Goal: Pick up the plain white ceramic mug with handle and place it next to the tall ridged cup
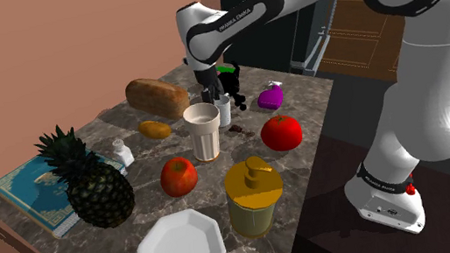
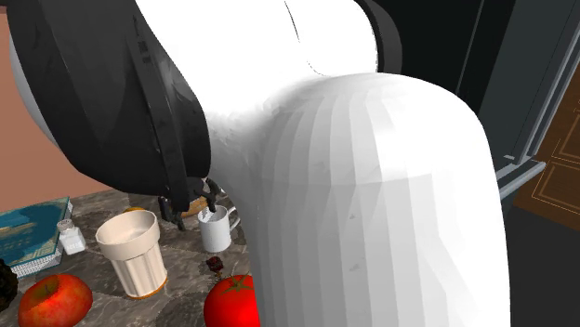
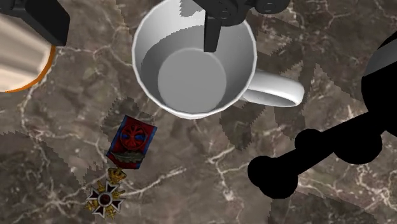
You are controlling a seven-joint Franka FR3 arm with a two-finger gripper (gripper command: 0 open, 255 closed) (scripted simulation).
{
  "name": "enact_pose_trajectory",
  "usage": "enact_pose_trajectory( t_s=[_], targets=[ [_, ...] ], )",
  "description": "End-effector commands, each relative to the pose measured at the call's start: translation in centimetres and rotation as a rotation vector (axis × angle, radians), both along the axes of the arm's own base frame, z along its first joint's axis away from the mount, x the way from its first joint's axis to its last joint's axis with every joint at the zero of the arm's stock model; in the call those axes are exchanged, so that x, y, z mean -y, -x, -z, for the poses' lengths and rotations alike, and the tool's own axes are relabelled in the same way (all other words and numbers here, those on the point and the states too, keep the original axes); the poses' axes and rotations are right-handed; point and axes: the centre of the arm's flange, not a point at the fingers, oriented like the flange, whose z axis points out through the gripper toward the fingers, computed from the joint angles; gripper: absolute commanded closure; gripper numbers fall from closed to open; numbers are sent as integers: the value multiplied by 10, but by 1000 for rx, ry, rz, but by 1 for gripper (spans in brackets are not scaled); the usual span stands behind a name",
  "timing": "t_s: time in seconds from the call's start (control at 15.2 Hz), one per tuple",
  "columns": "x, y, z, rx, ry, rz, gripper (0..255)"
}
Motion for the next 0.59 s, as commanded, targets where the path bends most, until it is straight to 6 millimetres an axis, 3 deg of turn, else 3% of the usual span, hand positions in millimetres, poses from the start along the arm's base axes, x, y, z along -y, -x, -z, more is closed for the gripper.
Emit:
enact_pose_trajectory(
  t_s=[0.0,0.07,0.53],
  targets=[
    [-4,-4,-23,-1,0,0,0],
    [-5,-6,-34,-1,0,0,0],
    [-5,-6,-34,-1,0,0,0]
  ],
)
